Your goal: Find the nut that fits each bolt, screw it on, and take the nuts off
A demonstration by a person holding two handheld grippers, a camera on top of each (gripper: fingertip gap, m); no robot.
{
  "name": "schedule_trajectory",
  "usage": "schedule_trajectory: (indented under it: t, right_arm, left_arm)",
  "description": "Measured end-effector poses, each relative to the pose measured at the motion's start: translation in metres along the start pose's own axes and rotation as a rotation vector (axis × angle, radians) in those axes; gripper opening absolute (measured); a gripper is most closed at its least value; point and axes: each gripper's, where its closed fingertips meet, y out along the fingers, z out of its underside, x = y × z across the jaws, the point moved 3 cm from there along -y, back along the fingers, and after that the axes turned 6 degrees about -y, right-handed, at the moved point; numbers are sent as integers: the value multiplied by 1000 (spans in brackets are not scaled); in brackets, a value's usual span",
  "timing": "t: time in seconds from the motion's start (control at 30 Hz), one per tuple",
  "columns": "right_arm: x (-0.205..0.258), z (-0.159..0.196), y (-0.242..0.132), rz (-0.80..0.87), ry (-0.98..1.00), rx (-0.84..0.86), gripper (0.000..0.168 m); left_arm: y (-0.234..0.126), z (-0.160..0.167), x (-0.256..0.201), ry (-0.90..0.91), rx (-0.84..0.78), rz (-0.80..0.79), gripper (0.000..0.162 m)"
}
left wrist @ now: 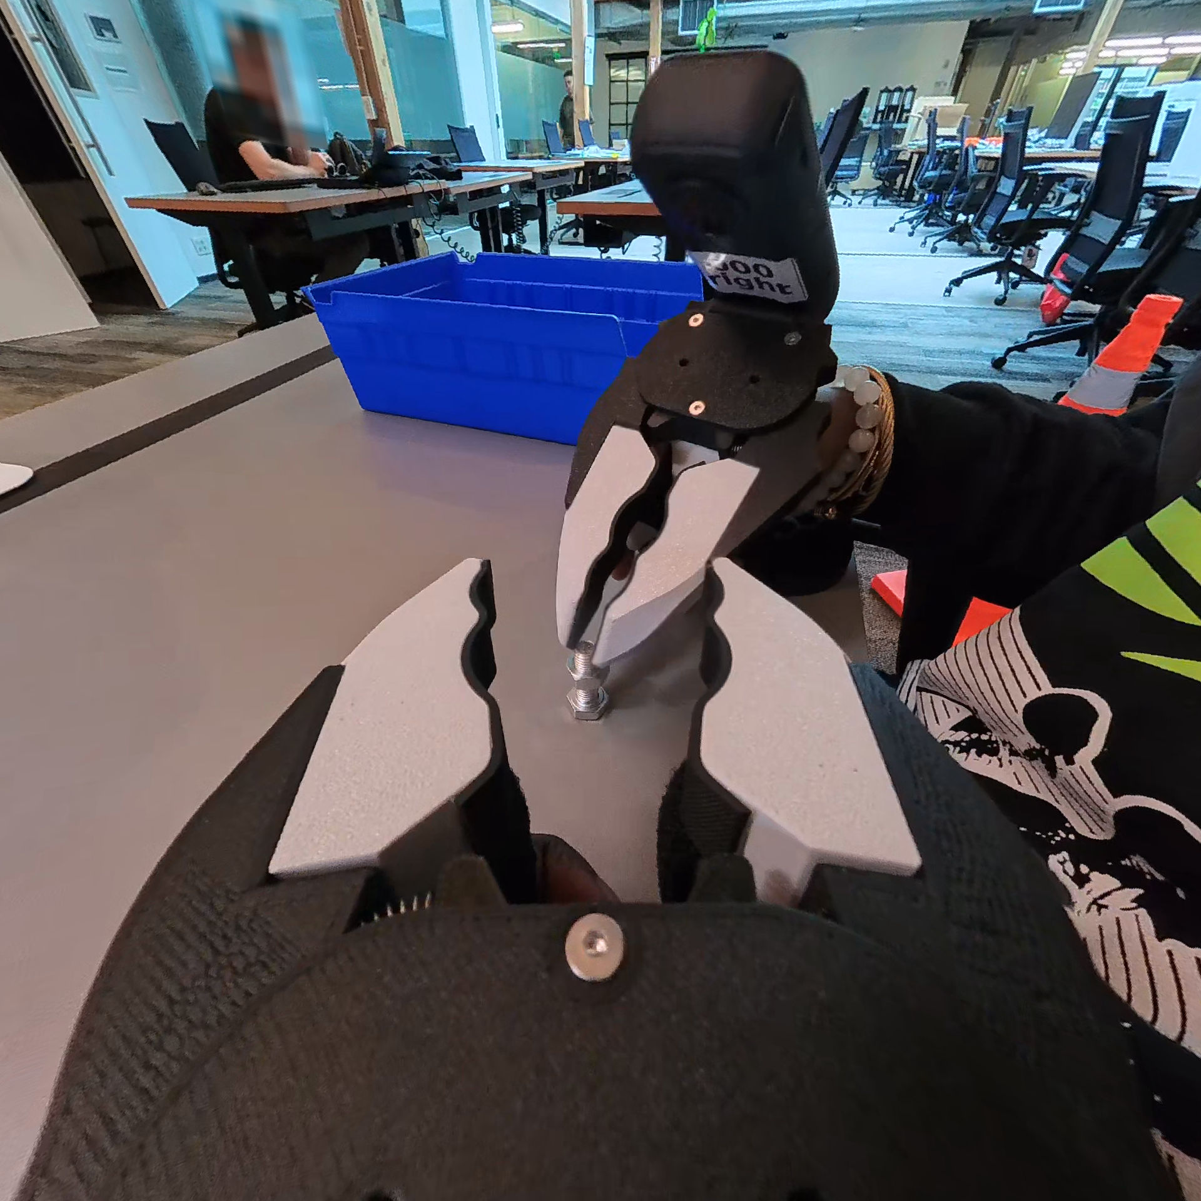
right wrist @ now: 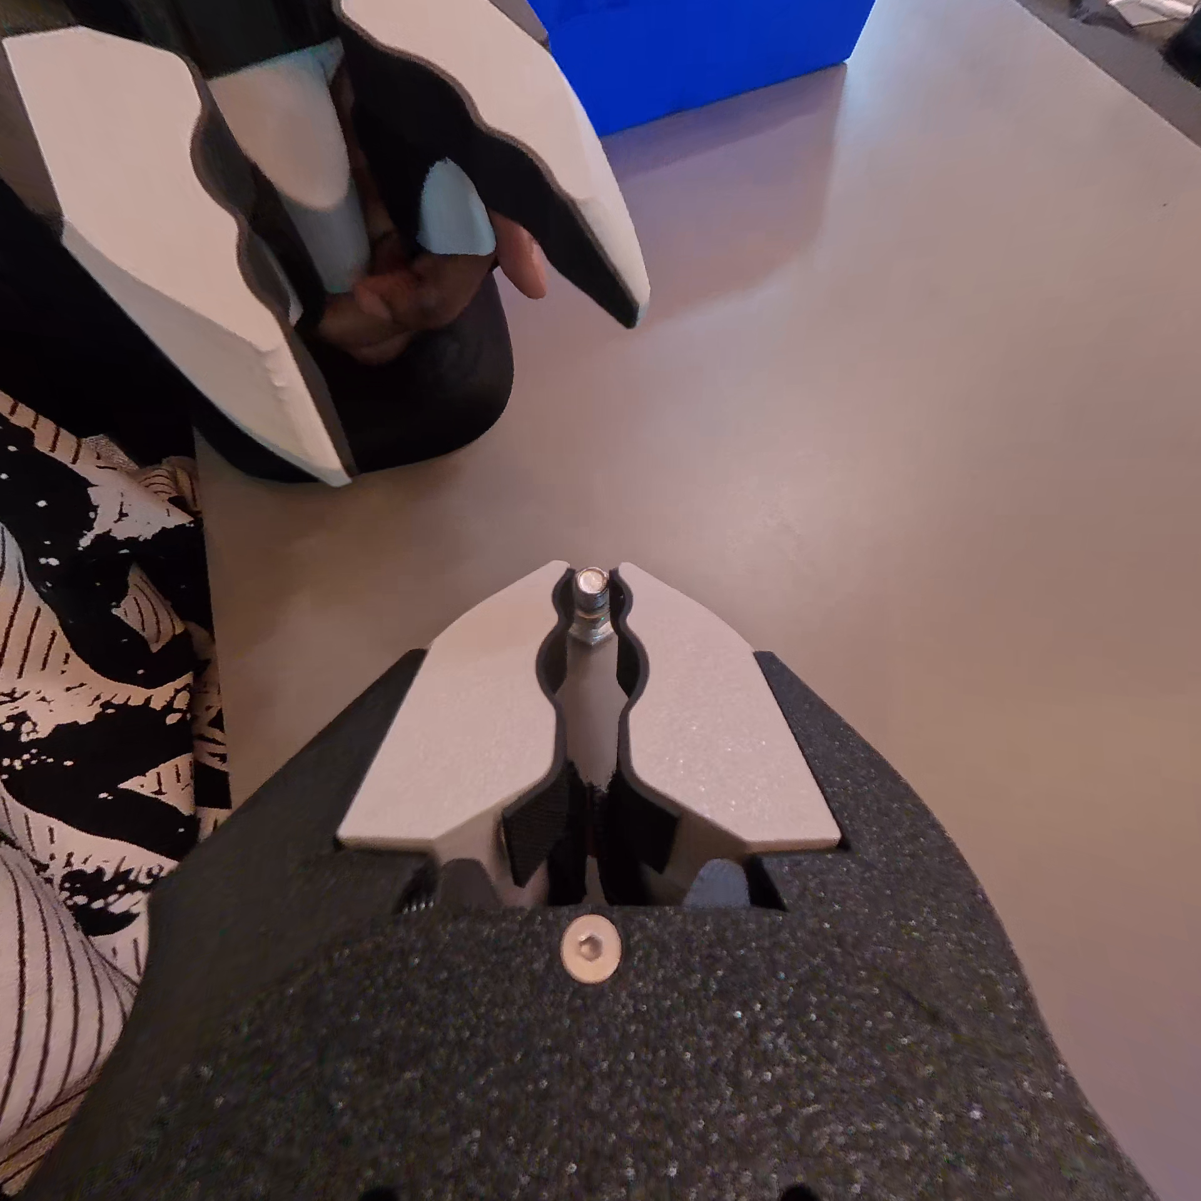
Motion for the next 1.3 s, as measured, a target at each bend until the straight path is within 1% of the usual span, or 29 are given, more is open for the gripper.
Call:
schedule_trajectory:
  t: [0.17, 0.27, 0.43, 0.5, 0.6, 0.73, 0.83, 0.97, 1.1, 1.13, 1.17, 1.23, 1.3]
  right_arm:
    - [-2, 0, 0, 2, -1, 14, 10]
    - [-9, -4, -8, 23, 5, 3, 9]
    - [-22, -41, -42, 30, 41, -129, 9]
    - [-21, -56, -52, 20, 47, -176, 9]
    - [-19, -70, -59, 21, 52, -211, 9]
    - [-17, -77, -60, 38, 78, -224, 9]
    - [-16, -79, -57, 41, 86, -239, 9]
    - [-14, -81, -54, 33, 97, -259, 9]
    - [-11, -84, -55, 24, 75, -306, 10]
    - [-9, -85, -57, 12, 62, -345, 13]
    - [-6, -87, -59, -1, 56, -398, 22]
    - [-4, -89, -62, 3, 70, -506, 46]
    - [-1, -86, -58, 20, 79, -567, 60]
  left_arm:
    - [0, 0, 1, 2, 0, -9, 61]
    - [3, 1, 4, 10, 23, -57, 62]
    - [17, 7, 15, 48, 130, -235, 61]
    - [23, 6, 16, 78, 139, -268, 60]
    - [29, -3, 12, 95, 70, -281, 52]
    - [31, -8, 11, 88, 20, -312, 42]
    - [31, -9, 12, 97, 7, -330, 36]
    - [32, -8, 12, 96, 7, -336, 19]
    - [31, -10, 10, 71, -21, -294, 19]
    - [30, -12, 8, 53, -43, -260, 19]
    - [29, -14, 5, 29, -70, -215, 19]
    - [27, -17, -2, -11, -121, -119, 19]
    - [25, -20, -8, -49, -158, -45, 19]
